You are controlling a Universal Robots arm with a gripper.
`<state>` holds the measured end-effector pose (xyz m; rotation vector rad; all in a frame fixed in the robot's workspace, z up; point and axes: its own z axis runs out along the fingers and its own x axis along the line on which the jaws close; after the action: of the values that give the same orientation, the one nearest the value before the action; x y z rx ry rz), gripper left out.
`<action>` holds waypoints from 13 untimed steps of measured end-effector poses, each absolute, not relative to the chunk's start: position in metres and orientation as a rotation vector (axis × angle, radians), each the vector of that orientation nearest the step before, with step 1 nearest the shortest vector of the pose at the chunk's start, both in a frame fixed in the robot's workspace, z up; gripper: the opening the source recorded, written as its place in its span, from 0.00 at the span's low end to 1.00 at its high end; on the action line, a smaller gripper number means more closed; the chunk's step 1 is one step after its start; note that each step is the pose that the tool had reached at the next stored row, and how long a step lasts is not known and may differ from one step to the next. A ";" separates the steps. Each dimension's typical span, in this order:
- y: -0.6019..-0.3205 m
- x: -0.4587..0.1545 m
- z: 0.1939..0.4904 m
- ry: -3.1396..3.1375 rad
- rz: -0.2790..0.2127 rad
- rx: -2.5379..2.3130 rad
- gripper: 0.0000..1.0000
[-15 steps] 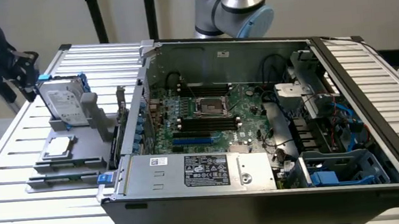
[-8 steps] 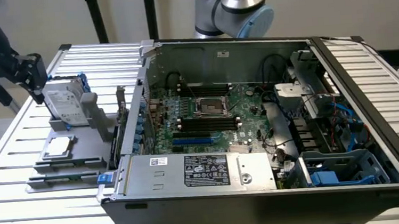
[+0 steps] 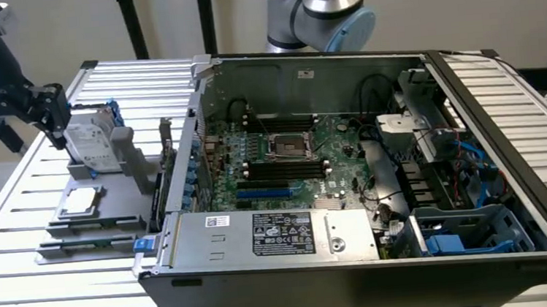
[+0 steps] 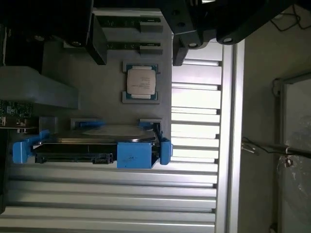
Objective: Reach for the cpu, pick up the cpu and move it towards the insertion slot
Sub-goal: 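Pick up the cpu and move it towards the insertion slot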
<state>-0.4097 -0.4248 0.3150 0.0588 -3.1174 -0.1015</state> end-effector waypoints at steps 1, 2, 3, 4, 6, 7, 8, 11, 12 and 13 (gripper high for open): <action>-0.425 -0.409 0.313 -3.117 -0.102 0.059 0.65; -0.425 -0.409 0.311 -3.117 -0.102 0.059 0.65; -0.425 -0.409 0.310 -3.118 -0.102 0.059 0.65; -0.425 -0.409 0.308 -3.117 -0.102 0.059 0.65; -0.425 -0.409 0.304 -3.117 -0.102 0.059 0.65; -0.425 -0.409 0.302 -3.117 -0.102 0.059 0.65; -0.425 -0.408 0.300 -3.117 -0.102 0.059 0.65; -0.425 -0.408 0.295 -3.117 -0.101 0.059 0.65; -0.425 -0.408 0.293 -3.117 -0.101 0.059 0.65; -0.425 -0.408 0.291 -3.117 -0.101 0.059 0.65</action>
<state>-0.4081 -0.4248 0.2914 0.0588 -3.1175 -0.1008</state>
